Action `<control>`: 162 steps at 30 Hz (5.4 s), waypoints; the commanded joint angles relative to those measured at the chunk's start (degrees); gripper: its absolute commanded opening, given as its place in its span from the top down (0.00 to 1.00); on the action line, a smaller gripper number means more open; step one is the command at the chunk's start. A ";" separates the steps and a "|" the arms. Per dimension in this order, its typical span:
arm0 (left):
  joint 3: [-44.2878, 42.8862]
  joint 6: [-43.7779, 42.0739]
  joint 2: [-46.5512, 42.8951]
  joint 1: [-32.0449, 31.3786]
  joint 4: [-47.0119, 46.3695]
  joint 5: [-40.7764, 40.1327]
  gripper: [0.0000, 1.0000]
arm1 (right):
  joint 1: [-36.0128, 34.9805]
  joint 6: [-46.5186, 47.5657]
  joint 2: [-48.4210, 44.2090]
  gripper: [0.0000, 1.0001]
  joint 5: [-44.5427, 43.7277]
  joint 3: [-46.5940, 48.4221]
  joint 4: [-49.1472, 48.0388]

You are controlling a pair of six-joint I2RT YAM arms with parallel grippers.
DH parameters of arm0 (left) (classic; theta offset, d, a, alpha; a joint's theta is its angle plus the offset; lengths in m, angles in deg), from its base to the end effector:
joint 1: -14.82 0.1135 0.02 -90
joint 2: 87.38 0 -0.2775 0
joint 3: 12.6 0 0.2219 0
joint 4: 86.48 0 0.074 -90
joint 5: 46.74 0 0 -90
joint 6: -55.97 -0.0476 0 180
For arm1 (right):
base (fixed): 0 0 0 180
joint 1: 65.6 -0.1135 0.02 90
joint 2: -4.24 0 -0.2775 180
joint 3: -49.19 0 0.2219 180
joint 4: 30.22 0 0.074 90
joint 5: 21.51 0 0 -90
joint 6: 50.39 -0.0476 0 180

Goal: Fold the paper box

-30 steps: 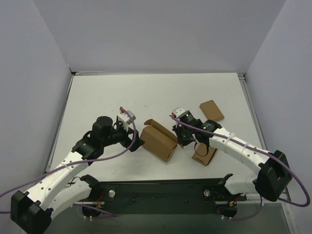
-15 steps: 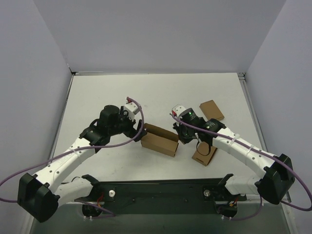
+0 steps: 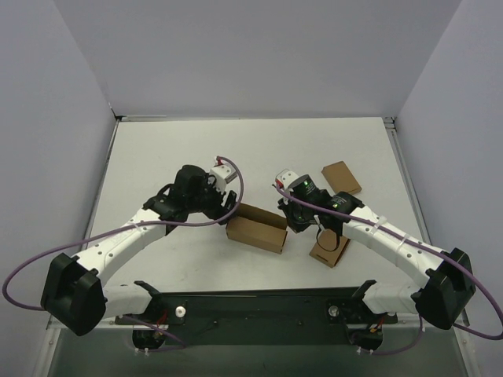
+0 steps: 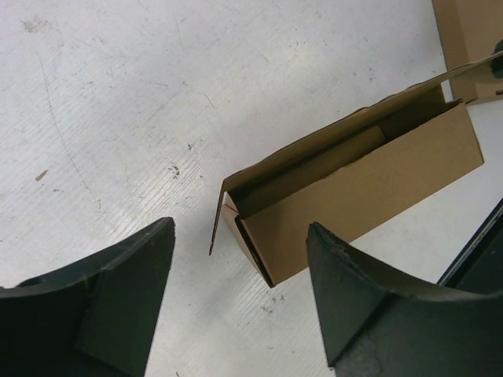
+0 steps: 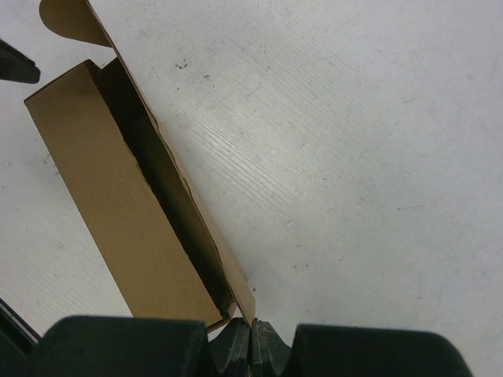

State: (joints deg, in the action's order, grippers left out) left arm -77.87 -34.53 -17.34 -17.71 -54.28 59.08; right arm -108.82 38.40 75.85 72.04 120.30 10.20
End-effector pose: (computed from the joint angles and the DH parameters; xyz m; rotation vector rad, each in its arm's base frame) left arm 0.1972 -0.1411 0.2838 0.7897 2.1143 -0.6106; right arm 0.1774 0.1707 0.2953 -0.8655 2.1622 0.4688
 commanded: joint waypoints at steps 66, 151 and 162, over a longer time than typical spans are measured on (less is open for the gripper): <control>-7.11 13.59 6.16 -12.47 6.95 -19.77 0.95 | -19.00 3.93 -8.61 0.40 -13.40 -6.47 -12.96; 6.69 38.11 5.46 -26.61 -10.01 -32.60 1.00 | -15.58 1.21 2.74 0.50 -16.47 -13.93 -24.29; 8.36 39.34 7.04 -27.58 -11.24 -33.04 1.00 | -15.58 1.21 2.57 0.50 -16.47 -13.93 -24.29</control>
State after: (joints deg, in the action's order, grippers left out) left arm -71.36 3.11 -12.68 -43.24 -67.22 20.72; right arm -124.73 40.98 78.69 55.14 107.14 -13.06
